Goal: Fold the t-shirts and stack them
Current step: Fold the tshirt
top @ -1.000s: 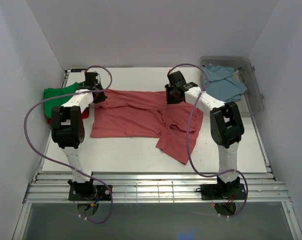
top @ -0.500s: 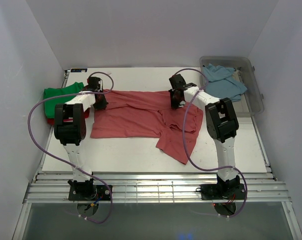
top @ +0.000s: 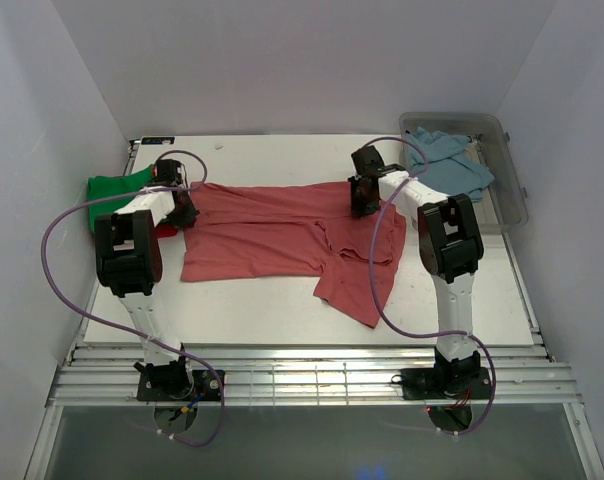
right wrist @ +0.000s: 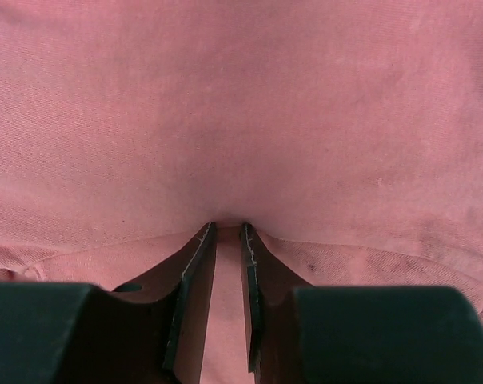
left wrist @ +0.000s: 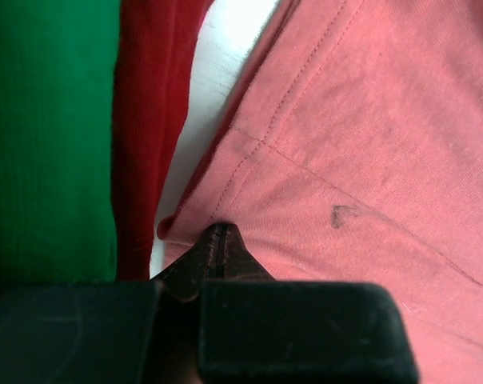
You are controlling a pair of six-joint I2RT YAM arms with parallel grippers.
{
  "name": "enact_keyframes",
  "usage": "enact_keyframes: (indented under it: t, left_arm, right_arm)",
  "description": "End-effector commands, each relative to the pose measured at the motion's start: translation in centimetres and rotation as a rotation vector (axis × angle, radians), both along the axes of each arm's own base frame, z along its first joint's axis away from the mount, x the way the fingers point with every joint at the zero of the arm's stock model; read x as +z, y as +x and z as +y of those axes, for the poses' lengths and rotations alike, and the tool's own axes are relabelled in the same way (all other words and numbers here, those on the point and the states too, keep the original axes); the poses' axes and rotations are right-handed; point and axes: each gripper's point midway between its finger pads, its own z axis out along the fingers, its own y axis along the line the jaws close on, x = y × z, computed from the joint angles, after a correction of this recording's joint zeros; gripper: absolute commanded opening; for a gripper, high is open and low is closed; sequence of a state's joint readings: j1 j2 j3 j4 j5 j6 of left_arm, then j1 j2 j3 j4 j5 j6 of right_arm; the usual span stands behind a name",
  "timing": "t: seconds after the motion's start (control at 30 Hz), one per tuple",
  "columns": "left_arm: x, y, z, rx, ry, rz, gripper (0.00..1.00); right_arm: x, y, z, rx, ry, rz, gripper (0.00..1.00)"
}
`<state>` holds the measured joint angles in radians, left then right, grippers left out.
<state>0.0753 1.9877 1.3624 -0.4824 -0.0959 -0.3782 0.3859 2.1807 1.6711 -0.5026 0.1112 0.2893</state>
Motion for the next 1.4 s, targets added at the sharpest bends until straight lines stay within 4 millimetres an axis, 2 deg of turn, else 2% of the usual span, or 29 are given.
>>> enact_keyframes:
  t: [0.0, 0.13, 0.23, 0.33, 0.4, 0.5, 0.53, 0.6, 0.63, 0.67, 0.73, 0.8, 0.83, 0.9, 0.97, 1.07, 1.17, 1.37]
  left_arm:
    - [-0.5, -2.6, 0.9, 0.021, 0.029, 0.078, 0.00]
    - [-0.7, -2.8, 0.3, 0.012, -0.001, 0.078, 0.00]
    - [0.8, -1.4, -0.6, -0.020, -0.041, 0.016, 0.00]
    - [3.3, 0.4, -1.2, -0.049, -0.049, -0.058, 0.00]
    - [4.9, 1.5, -1.5, -0.066, -0.047, -0.099, 0.00]
    - [6.1, 2.1, -1.9, -0.073, -0.053, -0.129, 0.00]
    - [6.3, 2.2, -2.0, -0.072, -0.054, -0.132, 0.00]
    - [6.9, 2.5, -2.5, -0.070, -0.061, -0.154, 0.00]
    - [7.1, 2.8, -2.8, -0.076, -0.068, -0.175, 0.00]
    - [7.7, 3.0, -3.4, -0.085, -0.073, -0.196, 0.00]
    - [8.2, 3.6, -3.9, -0.087, -0.079, -0.240, 0.00]
    - [8.4, 3.8, -4.3, -0.090, -0.082, -0.255, 0.00]
    - [8.4, 4.0, -6.6, -0.145, -0.118, -0.257, 0.00]
    - [7.3, 4.0, -7.2, -0.158, -0.124, -0.234, 0.00]
    - [6.2, 3.8, -8.1, -0.179, -0.124, -0.211, 0.00]
    - [4.2, 3.3, -8.9, -0.206, -0.118, -0.176, 0.00]
    - [3.4, 3.0, -9.2, -0.221, -0.111, -0.169, 0.00]
    - [1.4, 1.5, -9.1, -0.222, -0.093, -0.116, 0.00]
  right_arm:
    - [-3.2, -1.6, -3.0, -0.048, -0.073, 0.104, 0.25]
    - [-3.6, -1.7, -3.1, -0.043, -0.071, 0.115, 0.25]
    - [-2.8, -1.1, -2.5, -0.013, -0.042, 0.081, 0.25]
    - [0.4, 0.5, -1.3, 0.008, 0.026, -0.024, 0.26]
    - [3.7, 1.9, -0.2, 0.029, 0.087, -0.115, 0.26]
    - [8.3, 3.8, 2.6, 0.074, 0.210, -0.207, 0.27]
    - [9.2, 4.0, 3.7, 0.102, 0.262, -0.210, 0.27]
    - [9.2, 4.6, 5.5, 0.131, 0.310, -0.190, 0.26]
    - [11.2, 5.7, 6.8, 0.156, 0.352, -0.225, 0.25]
    - [9.7, 6.0, 7.6, 0.165, 0.359, -0.193, 0.24]
    - [9.7, 6.2, 9.7, 0.195, 0.400, -0.176, 0.21]
    - [9.3, 7.2, 11.6, 0.215, 0.435, -0.185, 0.20]
    - [8.7, 7.4, 12.5, 0.216, 0.471, -0.168, 0.20]
    - [8.1, 7.7, 14.0, 0.228, 0.522, -0.168, 0.19]
    - [6.3, 7.4, 15.2, 0.227, 0.562, -0.127, 0.19]
    - [4.6, 6.9, 16.6, 0.247, 0.586, -0.104, 0.18]
    - [3.4, 6.3, 17.6, 0.273, 0.589, -0.094, 0.18]
    - [1.5, 6.5, 17.6, 0.248, 0.555, -0.083, 0.18]
